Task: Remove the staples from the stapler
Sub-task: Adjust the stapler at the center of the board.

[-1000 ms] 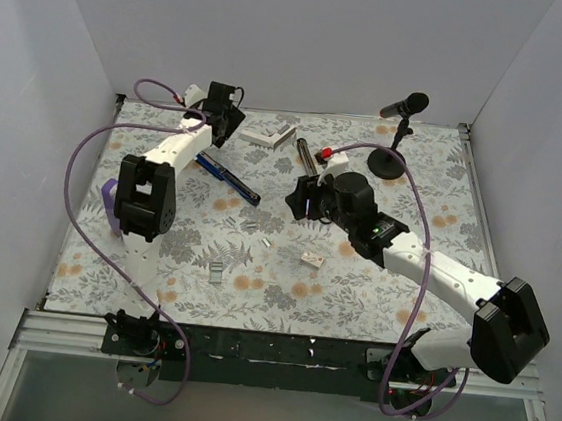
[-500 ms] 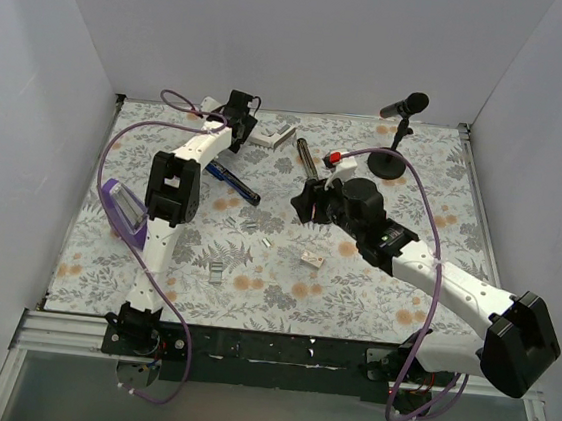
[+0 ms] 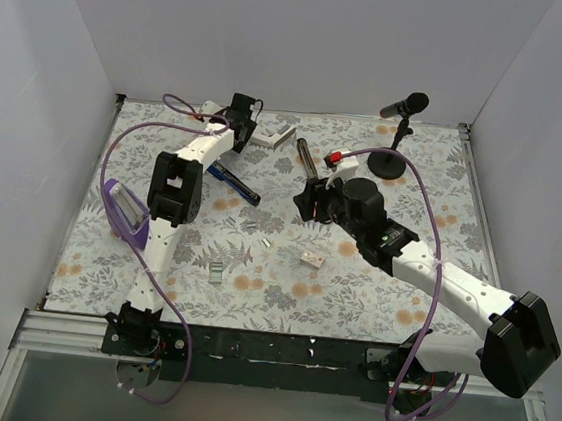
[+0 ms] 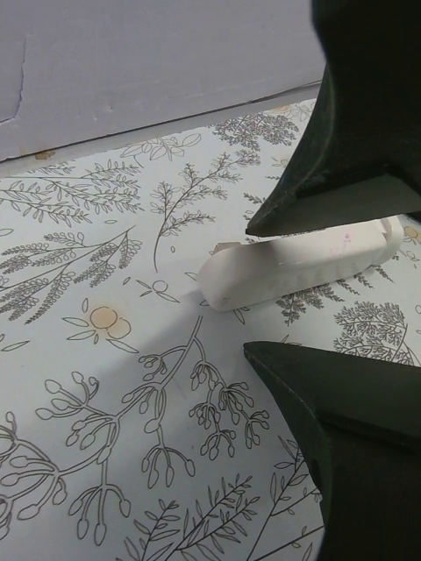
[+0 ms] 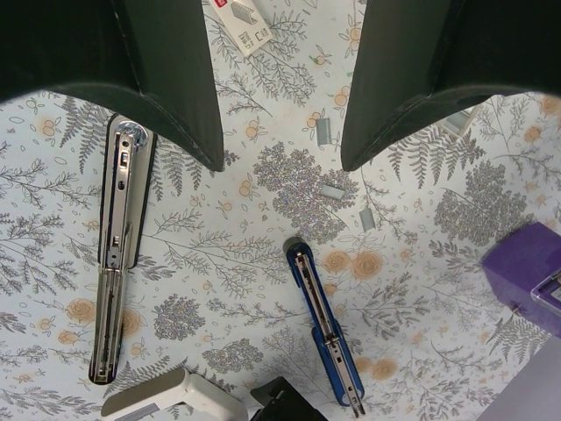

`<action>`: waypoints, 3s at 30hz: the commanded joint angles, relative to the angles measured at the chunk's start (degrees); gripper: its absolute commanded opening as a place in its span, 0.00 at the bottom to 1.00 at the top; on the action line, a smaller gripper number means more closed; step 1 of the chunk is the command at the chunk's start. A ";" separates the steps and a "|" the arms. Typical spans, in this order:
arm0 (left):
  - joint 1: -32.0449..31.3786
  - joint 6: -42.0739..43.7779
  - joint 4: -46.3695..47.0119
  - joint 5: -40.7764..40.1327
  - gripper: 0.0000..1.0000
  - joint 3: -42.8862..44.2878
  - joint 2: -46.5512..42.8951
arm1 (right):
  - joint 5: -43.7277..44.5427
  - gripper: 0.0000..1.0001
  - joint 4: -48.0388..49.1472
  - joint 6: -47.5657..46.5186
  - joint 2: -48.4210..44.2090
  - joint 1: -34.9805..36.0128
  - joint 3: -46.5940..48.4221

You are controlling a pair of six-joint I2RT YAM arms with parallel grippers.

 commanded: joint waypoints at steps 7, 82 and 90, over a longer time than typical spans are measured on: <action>-0.95 -1.83 -9.66 3.16 0.50 4.03 2.94 | 1.07 0.63 2.10 -0.66 -2.57 -0.08 1.09; 0.36 58.19 124.63 52.91 0.00 -65.84 -20.01 | -18.00 0.63 5.53 0.22 9.46 -13.53 4.25; 1.24 58.54 124.72 60.20 0.00 -61.19 -15.70 | -18.80 0.62 5.18 1.01 11.84 -13.44 6.36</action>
